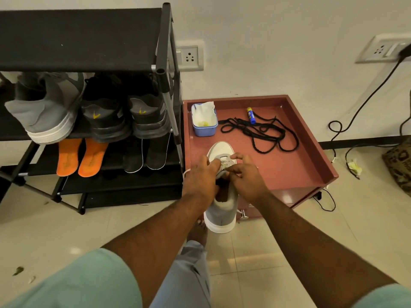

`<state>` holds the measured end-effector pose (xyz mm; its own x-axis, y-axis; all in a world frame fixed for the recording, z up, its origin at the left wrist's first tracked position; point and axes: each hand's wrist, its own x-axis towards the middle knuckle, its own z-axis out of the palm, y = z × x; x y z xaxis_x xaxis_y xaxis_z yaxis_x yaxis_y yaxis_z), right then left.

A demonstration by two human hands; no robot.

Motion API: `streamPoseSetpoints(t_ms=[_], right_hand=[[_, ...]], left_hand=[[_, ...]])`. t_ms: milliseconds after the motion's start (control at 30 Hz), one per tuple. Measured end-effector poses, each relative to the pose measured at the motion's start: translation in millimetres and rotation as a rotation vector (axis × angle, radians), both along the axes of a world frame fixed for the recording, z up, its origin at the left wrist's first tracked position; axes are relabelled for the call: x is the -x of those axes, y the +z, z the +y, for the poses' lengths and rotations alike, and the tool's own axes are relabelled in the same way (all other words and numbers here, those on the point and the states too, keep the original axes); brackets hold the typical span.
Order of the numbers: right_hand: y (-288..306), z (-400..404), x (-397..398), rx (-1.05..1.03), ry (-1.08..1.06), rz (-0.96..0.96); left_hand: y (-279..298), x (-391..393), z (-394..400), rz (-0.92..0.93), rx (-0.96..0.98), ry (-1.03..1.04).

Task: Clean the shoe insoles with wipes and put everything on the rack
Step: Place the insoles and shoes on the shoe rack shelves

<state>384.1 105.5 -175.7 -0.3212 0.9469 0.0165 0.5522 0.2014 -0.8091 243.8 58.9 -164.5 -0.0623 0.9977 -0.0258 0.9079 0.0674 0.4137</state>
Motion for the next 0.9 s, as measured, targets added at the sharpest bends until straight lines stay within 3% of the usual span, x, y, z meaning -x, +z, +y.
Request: streamPoseSetpoints(t_ms=[133,267,433,600,733,900], right_hand=[[-4.9,2.2,5.5,0.166,-0.117,0.151],[-22.6,0.9,11.9,0.337,-0.312,0.250],[-7.0,-11.0,7.0,0.182,-0.016,0.157],[-25.7,-38.0,3.7,0.108,-0.075,0.090],[-29.1,-45.2,15.1,0.018,-0.253,0.060],[-28.1,-48.5,15.2,0.080,-0.309,0.052]], left_hand=[[-13.9,10.0,-3.1,-0.143,0.116,0.119],[-21.2,5.5,-10.4,-0.112,0.102,0.142],[-6.0,2.4,6.4,0.018,-0.204,-0.044],[6.0,12.8,16.2,0.088,-0.036,-0.285],[1.0,17.5,17.7,-0.151,-0.024,-0.226],[-9.2,20.0,27.5,-0.562,-0.017,0.270]])
